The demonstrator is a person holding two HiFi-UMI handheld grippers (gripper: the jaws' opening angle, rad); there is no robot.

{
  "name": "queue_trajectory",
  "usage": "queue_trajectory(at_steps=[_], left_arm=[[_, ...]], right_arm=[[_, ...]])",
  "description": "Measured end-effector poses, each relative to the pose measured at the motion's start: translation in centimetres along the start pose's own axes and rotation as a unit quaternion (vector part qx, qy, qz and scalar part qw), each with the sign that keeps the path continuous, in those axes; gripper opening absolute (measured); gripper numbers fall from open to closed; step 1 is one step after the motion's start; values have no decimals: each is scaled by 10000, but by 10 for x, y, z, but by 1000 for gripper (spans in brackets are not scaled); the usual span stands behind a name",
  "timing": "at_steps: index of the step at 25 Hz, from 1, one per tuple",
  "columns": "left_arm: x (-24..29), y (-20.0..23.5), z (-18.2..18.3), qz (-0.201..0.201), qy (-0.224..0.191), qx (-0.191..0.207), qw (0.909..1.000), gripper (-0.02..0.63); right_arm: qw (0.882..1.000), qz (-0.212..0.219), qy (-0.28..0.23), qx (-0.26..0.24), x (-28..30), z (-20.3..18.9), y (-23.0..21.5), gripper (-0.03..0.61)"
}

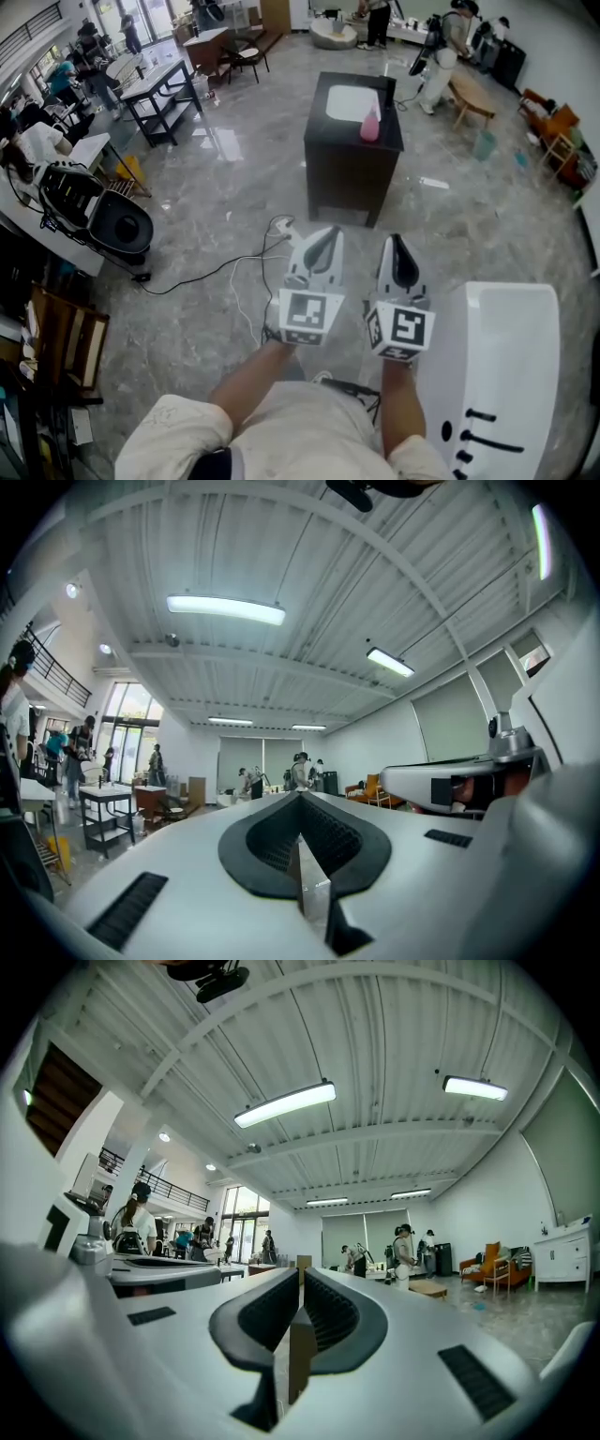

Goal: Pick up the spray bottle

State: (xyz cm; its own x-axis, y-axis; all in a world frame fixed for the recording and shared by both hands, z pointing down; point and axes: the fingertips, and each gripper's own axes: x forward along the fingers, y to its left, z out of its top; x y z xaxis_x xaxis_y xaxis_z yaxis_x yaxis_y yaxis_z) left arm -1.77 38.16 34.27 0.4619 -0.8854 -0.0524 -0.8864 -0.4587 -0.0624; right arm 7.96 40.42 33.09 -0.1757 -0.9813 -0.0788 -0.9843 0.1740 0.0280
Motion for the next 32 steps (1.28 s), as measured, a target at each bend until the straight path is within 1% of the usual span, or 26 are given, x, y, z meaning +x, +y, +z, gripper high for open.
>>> queue_trajectory(at_steps=[4,8,12,17,20,23,26,32], left_arm=[[23,-1,-7,-73,39,-37,10000,2],[26,8,-23,-177,32,-80,9998,2],[49,24,-34,-237,39,-161,9996,2],[90,59,-44,-227,45,-255,9994,2],[121,86,-48,-237,18,-272,9993,2],[142,118,-52,-264,-5,-233,9994,2],[162,141,-60,-350,33,-275,9990,2],[200,178,-70,-555,-26,-374,9978,2]], right_arm=[[9999,5,122,-80,20,-10,-10,6],[9995,-116,270,-96,28,-28,-2,6],[9991,-141,366,-185,57,-39,2,6],[9989,-135,374,-252,112,-45,5,6],[9986,-193,444,-224,153,-51,6,6],[9983,-231,486,-243,188,-55,19,6],[9980,-298,489,-256,218,-60,26,6],[9972,-489,484,-280,272,-72,33,6]])
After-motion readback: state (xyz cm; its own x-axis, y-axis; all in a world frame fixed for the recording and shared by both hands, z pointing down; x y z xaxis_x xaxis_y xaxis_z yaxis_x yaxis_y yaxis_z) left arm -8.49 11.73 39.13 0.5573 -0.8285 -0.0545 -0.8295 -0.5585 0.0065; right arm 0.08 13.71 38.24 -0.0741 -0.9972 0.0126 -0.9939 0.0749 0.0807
